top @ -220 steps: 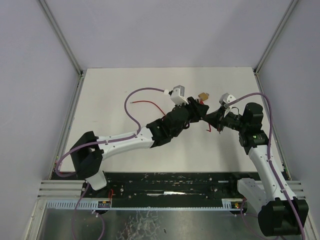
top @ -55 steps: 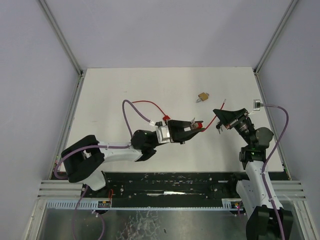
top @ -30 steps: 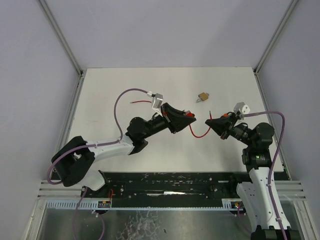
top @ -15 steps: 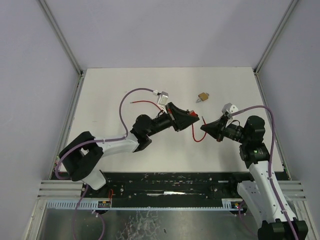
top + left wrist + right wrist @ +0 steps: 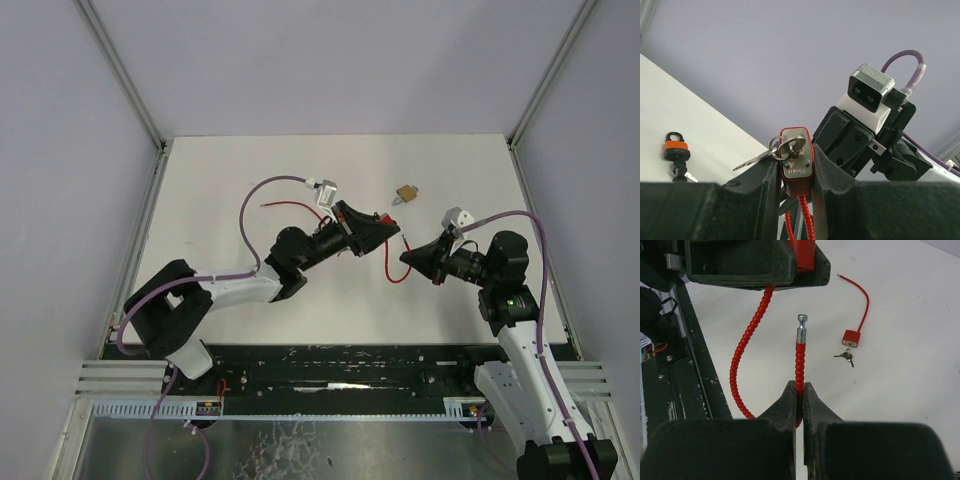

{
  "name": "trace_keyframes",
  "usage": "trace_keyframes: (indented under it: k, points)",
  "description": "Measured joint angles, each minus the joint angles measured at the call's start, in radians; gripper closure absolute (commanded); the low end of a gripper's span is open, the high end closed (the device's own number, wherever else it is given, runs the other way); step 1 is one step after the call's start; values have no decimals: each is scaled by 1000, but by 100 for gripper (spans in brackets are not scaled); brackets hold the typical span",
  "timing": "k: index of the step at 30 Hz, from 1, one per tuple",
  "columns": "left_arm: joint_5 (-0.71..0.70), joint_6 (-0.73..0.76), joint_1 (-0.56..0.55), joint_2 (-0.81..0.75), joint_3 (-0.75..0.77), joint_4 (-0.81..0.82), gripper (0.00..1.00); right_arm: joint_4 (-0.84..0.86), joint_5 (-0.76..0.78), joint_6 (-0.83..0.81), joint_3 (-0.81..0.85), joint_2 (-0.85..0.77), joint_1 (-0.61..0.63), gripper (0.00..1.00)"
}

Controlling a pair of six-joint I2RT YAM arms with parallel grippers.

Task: Lock with the key
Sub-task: Lock the lock.

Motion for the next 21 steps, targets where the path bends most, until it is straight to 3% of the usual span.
trace_keyframes:
  k: [21]
  points:
    - [7, -2, -7, 51, 48, -27, 100, -1, -15, -2, 0, 12, 5, 100]
